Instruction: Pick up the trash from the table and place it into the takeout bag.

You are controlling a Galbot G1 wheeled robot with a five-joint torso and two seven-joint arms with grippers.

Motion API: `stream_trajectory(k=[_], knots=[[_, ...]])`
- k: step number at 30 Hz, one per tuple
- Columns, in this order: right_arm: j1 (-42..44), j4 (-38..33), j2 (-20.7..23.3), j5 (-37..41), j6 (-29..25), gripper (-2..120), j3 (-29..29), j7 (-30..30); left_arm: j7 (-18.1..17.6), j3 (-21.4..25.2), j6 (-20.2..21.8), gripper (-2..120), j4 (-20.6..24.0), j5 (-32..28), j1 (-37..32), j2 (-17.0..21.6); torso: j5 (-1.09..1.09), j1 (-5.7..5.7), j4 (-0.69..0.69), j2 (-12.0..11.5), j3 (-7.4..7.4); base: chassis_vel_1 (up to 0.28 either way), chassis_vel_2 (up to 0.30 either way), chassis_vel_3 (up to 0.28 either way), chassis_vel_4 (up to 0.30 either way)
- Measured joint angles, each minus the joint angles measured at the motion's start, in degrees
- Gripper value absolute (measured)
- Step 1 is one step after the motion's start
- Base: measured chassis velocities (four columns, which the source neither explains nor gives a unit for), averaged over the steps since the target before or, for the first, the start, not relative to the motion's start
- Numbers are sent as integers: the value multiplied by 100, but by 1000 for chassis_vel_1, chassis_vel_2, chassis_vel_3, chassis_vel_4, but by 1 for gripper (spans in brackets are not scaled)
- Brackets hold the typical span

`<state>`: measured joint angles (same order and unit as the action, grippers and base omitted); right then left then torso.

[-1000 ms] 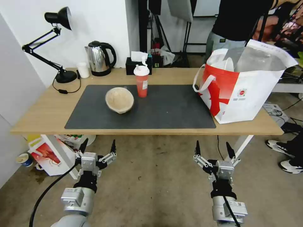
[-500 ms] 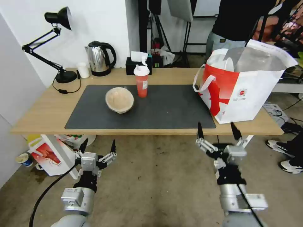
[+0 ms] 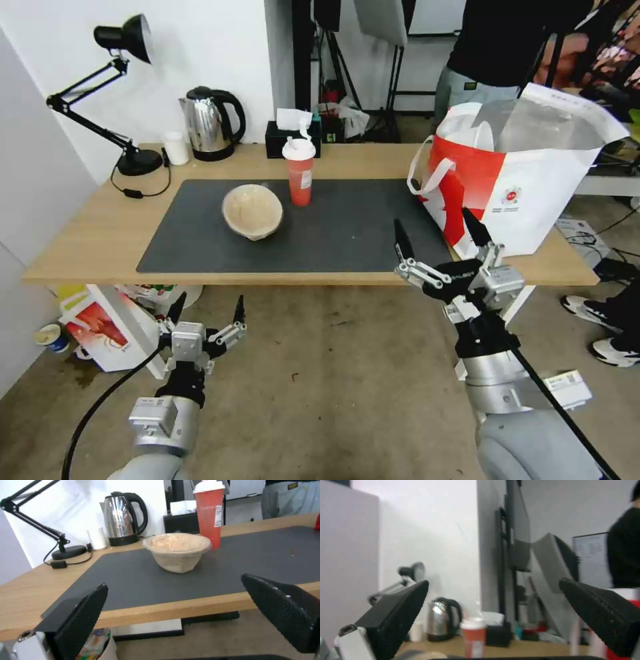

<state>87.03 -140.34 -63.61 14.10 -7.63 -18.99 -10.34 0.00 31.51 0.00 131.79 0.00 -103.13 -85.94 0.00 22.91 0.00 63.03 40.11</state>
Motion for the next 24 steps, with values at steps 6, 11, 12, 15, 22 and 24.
stream_trajectory(k=[6,11,12,15,22,24], knots=[[-1123,543,427,1379,163,100,194,521,0,0,0,100,0,0,0,0,-1,1,1,0,0,0,0,0,0],[-1933,990,697,2366,376,100,474,890,0,0,0,100,0,0,0,0,0,1,1,0,0,0,0,0,0],[-2126,1087,738,2593,451,100,525,949,0,0,0,100,0,0,0,0,0,2,2,0,0,0,0,0,0],[-2614,1378,882,3106,782,100,670,1139,0,0,0,100,0,0,0,0,-1,1,0,0,0,0,0,0,0],[-3360,1966,1021,3857,1177,100,1075,1276,0,0,0,100,-1,0,0,0,1,1,0,-1,0,0,0,0,0],[-3513,2070,1031,3916,1250,100,1158,1280,0,0,0,100,0,0,0,0,1,1,0,0,0,0,0,0,0]])
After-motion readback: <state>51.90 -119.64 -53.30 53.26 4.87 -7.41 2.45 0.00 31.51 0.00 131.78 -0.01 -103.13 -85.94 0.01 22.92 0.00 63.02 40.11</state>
